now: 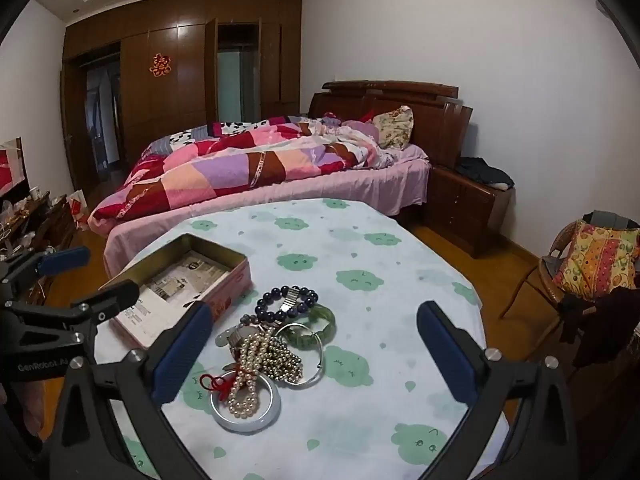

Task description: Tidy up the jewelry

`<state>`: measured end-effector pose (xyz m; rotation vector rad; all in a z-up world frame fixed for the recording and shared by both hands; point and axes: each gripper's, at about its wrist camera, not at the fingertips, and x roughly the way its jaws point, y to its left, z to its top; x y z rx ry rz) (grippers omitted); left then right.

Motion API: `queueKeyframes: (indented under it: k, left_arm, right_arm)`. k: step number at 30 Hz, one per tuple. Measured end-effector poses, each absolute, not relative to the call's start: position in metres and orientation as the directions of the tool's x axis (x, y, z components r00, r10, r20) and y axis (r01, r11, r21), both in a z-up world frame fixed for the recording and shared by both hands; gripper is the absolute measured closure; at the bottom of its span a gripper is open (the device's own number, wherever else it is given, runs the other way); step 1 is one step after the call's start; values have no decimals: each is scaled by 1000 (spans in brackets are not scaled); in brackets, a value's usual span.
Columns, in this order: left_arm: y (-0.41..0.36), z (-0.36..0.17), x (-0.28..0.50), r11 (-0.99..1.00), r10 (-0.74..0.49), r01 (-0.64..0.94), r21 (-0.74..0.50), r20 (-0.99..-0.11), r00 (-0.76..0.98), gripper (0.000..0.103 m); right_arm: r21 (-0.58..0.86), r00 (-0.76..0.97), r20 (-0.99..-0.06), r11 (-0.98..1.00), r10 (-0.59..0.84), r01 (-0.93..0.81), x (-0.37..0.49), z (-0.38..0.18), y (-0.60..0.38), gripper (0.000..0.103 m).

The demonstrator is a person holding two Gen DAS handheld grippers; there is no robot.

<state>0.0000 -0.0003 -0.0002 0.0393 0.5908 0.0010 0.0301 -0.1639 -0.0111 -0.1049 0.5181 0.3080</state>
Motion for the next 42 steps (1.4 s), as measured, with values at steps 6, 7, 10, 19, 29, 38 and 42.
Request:
queueKeyframes:
  k: [6,7,10,19,29,38,42]
  left_arm:
    - [-5,0,7,999,20,4,40,-583,812,15]
    - [-4,1,6,999,16,4,33,-580,814,15]
    - [1,-3,6,1000,13,0,23,-580,815,15]
    - [3,-7,4,1000,18,0,30,-577,816,15]
    - [4,-10,4,999,25,-4,38,-582,812,15]
    - [4,-13,5,999,29,-5,42,-583,812,15]
    - [5,-13,6,999,28,-5,41,-584,811,15]
  right_arm:
    - [-11,823,-499,947,273,-321,31,-11,-164,0]
    - [-14,822,-499,946,273,-323,31,-11,-165,0]
    - [-21,822,-502,946,269,-322,28,-14,-162,0]
    - [-32,820,-508,946,263,-323,28,-15,-159,0]
    - [-33,819,-510,946,261,-322,29,-19,-159,0]
    - [-33,819,-511,946,262,-323,29,-19,-160,0]
    - [-34,818,-512,945,262,-324,30,-18,-160,0]
